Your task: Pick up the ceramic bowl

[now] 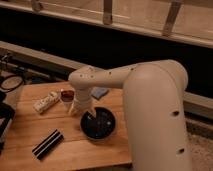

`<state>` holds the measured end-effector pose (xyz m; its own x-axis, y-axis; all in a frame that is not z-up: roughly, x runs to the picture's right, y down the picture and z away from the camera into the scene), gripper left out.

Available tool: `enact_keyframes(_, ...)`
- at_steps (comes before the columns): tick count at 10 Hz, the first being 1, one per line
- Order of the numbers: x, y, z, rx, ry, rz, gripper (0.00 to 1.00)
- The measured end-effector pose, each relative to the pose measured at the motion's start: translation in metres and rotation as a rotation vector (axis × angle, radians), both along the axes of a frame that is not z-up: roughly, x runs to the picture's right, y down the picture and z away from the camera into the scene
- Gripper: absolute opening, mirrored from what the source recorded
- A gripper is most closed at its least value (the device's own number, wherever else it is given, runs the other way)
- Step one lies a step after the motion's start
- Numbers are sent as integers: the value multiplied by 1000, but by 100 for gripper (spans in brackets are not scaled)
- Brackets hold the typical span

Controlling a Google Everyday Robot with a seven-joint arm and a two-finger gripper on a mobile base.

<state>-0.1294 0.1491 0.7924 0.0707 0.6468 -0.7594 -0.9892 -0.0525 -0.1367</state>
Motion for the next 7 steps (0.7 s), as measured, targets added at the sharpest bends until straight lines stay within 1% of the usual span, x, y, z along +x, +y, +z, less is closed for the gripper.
enact_keyframes(3, -2, 15, 6, -47, 0, -18, 80)
enact_keyframes(5, -3, 27, 12, -94, 2, -26, 80)
enact_keyframes(7, 0, 33, 17, -137, 9, -24, 79)
